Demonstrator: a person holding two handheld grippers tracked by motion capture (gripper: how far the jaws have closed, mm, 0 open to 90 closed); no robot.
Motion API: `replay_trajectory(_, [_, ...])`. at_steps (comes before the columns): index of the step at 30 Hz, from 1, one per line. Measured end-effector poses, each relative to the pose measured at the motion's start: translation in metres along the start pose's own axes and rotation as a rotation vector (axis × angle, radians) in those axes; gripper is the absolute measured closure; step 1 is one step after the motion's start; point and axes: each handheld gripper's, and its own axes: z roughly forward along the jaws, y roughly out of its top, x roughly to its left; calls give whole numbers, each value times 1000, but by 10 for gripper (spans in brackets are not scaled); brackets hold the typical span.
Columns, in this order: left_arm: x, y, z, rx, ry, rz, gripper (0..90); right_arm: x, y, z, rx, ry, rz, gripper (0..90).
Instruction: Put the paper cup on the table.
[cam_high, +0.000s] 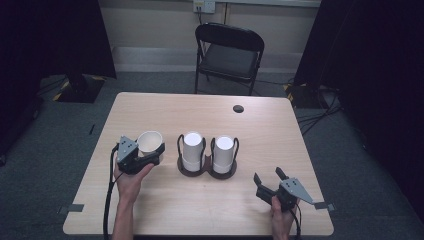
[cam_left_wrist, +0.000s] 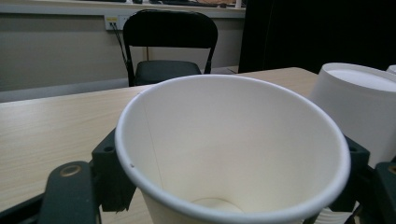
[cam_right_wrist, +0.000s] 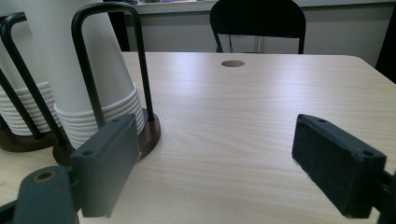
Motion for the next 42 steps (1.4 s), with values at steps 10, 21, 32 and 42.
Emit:
replay_trajectory(10, [11,10,6,-9,29,6,229,0,0,1,10,-2,-2,140])
replay_trajectory(21, [29,13,28,15,32,14,223,0,1,2,14,-4,-2,142])
replay_trajectory(32, [39,2,48,55,22,9,216,1,0,0,3,-2,-10,141])
replay_trajectory(42, [40,-11,64,101,-6,1,211,1,0,0,4,2,-12,144])
